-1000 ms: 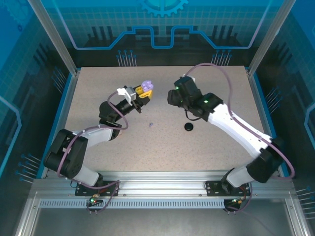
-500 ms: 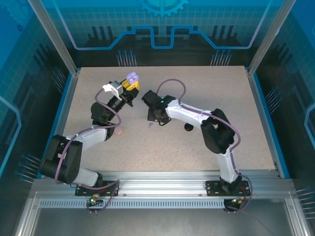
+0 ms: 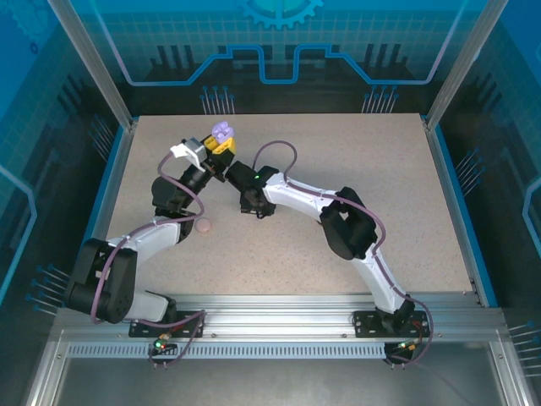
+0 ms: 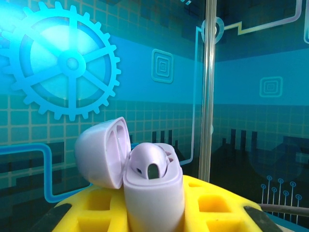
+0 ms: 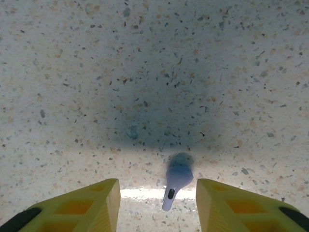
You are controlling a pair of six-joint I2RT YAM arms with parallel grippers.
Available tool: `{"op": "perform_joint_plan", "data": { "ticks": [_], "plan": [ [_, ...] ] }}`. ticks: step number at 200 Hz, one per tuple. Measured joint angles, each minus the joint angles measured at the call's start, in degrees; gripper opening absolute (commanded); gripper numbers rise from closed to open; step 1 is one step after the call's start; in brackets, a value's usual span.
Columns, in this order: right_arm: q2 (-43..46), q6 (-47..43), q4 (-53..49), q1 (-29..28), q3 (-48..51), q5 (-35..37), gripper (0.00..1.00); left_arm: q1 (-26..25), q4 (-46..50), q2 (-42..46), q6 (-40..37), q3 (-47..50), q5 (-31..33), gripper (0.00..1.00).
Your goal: Insert wireless bluetooth earbuds into charging case
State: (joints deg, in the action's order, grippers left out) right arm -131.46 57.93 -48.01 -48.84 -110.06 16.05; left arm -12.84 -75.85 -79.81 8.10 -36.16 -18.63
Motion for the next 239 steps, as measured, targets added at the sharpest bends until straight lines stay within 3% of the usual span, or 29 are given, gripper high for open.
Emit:
{"op": "perform_joint_plan", "data": {
  "ticks": [164,239],
  "plan": [
    [-3.9,1.2,-2.6,0.0,-2.1,0.5,0.31,0.0,0.6,0.0,1.0,0.0,0.0,0.0],
    [-4.3,1.2,-3.4,0.2,-2.8,0.5,0.16,0.0,0.5,0.0,1.0,0.0,-0.5,0.0]
  ]
}}
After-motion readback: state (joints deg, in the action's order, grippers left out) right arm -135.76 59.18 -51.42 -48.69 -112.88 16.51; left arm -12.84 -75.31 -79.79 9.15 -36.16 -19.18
